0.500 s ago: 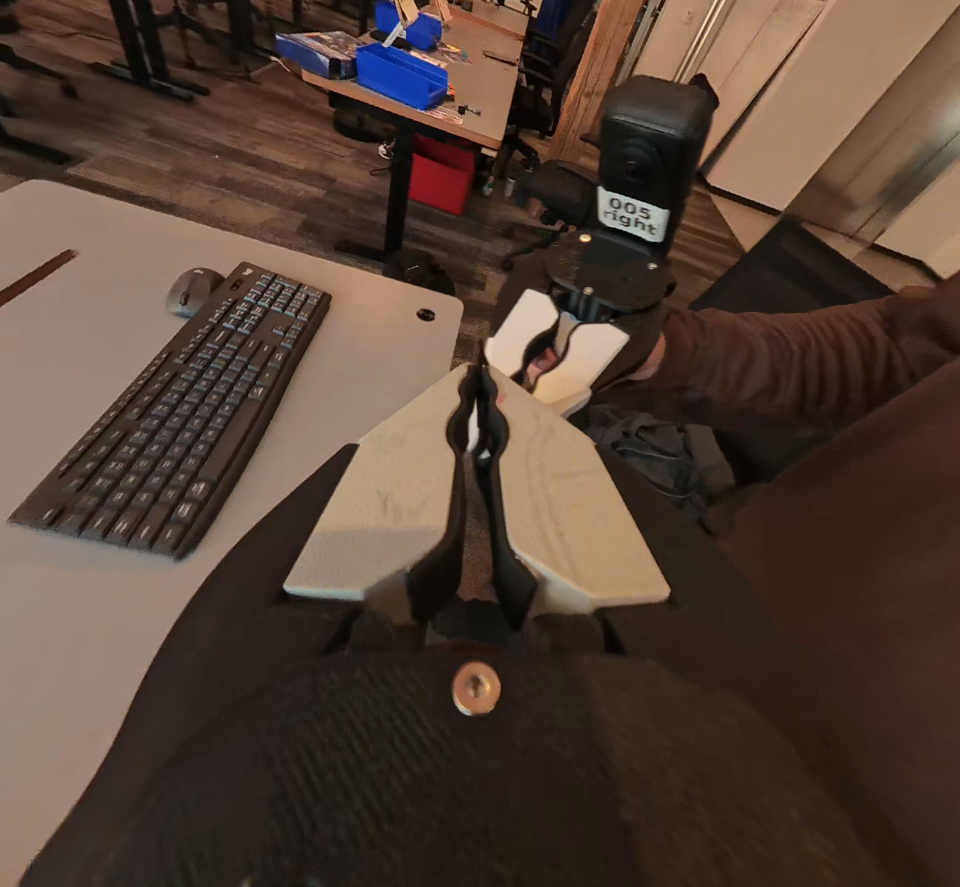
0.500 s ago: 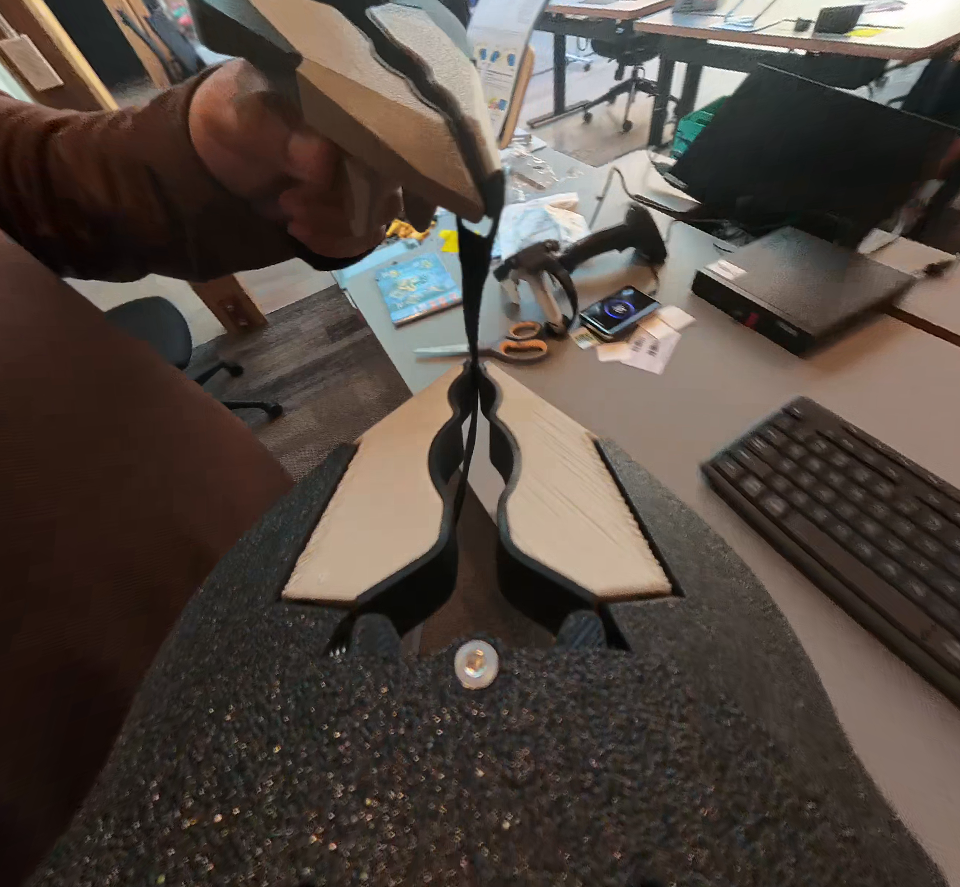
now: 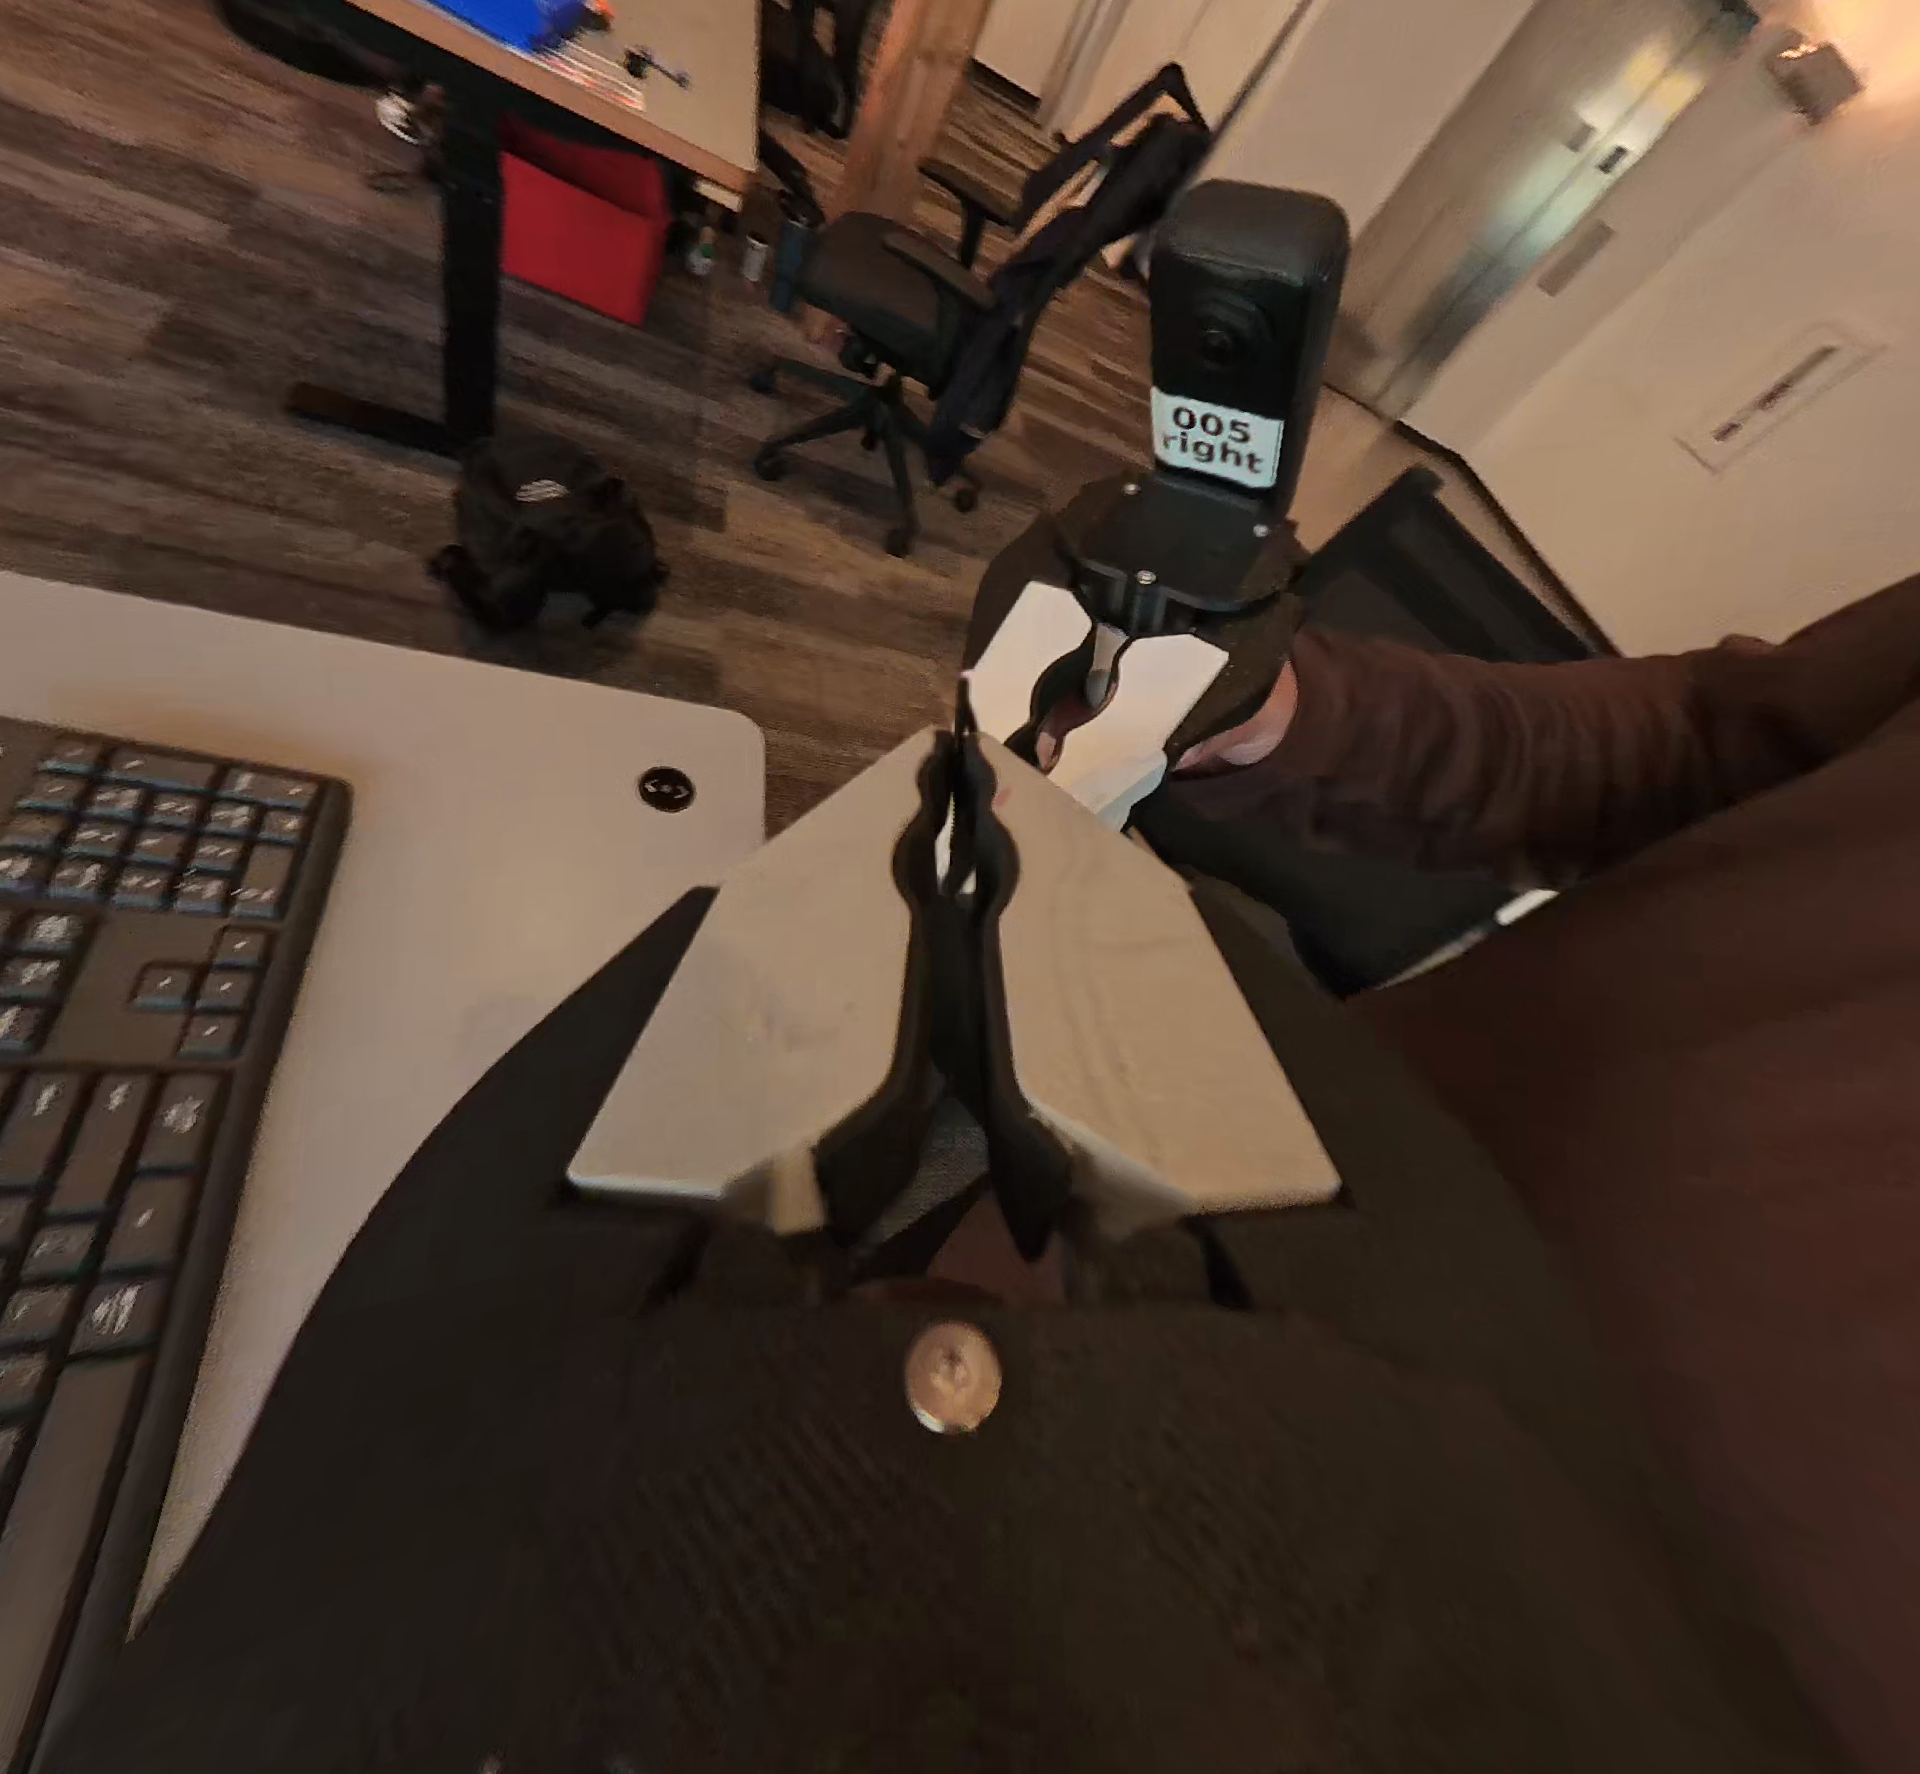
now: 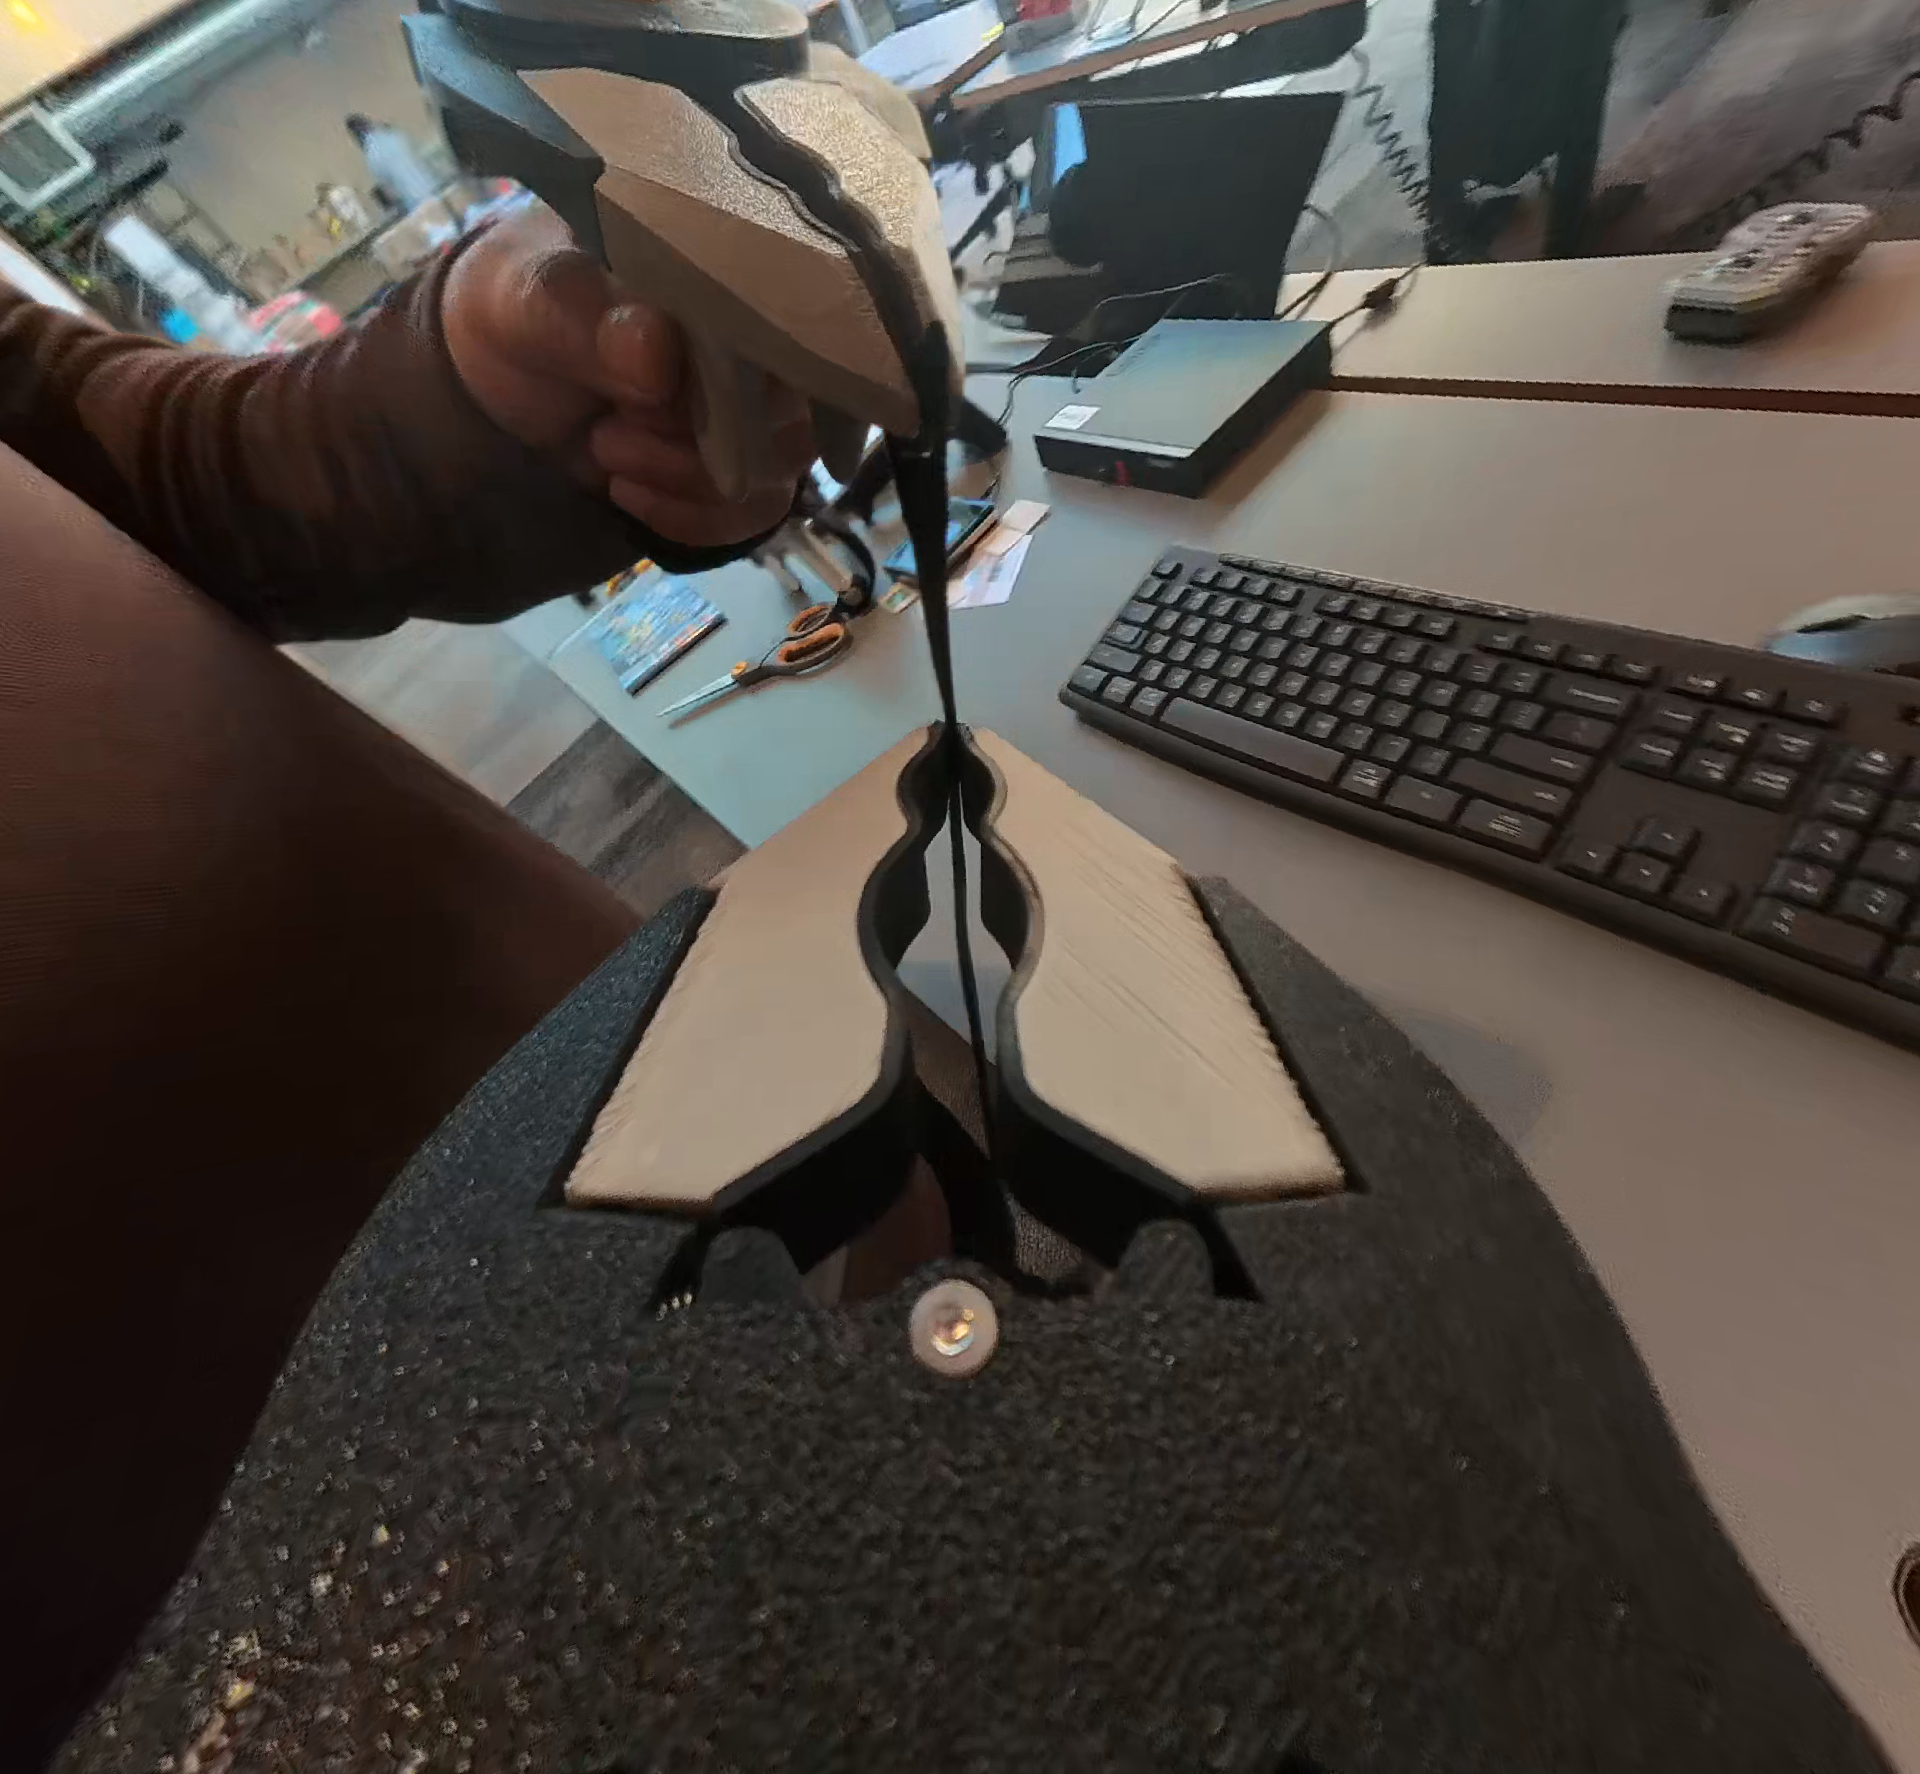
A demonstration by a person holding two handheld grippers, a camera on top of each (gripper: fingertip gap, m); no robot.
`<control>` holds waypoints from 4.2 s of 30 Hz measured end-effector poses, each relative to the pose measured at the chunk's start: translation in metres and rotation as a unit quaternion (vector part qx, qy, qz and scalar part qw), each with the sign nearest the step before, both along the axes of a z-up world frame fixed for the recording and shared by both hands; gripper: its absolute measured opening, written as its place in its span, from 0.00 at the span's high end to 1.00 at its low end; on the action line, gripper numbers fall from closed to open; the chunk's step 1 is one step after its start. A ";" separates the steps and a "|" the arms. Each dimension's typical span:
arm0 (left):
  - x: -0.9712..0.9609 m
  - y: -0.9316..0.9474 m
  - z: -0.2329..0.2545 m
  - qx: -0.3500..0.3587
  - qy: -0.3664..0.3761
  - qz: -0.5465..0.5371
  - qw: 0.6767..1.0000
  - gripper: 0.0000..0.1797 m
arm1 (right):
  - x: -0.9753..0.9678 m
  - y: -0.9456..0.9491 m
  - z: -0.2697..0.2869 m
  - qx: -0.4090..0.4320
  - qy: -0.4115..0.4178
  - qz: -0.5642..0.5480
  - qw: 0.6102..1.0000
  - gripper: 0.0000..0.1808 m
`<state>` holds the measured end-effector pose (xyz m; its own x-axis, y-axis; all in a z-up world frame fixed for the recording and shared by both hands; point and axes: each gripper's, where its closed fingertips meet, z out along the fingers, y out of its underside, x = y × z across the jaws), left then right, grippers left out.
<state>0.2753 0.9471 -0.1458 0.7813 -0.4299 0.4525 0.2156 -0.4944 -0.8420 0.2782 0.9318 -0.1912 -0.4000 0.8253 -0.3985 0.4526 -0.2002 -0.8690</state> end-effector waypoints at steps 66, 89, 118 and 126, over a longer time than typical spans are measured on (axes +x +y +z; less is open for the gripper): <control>-0.303 1.026 -0.151 -0.078 0.068 -0.054 0.993 0.85 | -0.289 1.062 -0.009 0.022 -0.002 -0.200 0.979 1.00; -0.955 1.293 -0.174 -0.177 0.064 0.272 0.944 0.85 | -0.964 1.398 0.000 0.000 0.035 0.111 0.993 1.00; -1.914 1.525 -0.225 -0.163 0.085 0.343 0.921 0.83 | -1.938 1.609 -0.084 0.032 0.027 0.143 0.989 1.00; -2.160 1.530 -0.178 -0.192 0.072 0.412 0.888 0.83 | -2.232 1.671 0.026 0.051 0.089 0.190 0.976 1.00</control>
<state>-1.8843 2.4773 -0.3237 0.8212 0.4781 0.3115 0.5404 -0.4761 -0.6938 -1.9534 2.6026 -0.1650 -0.7401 0.6359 -0.2187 0.3173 0.0435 -0.9473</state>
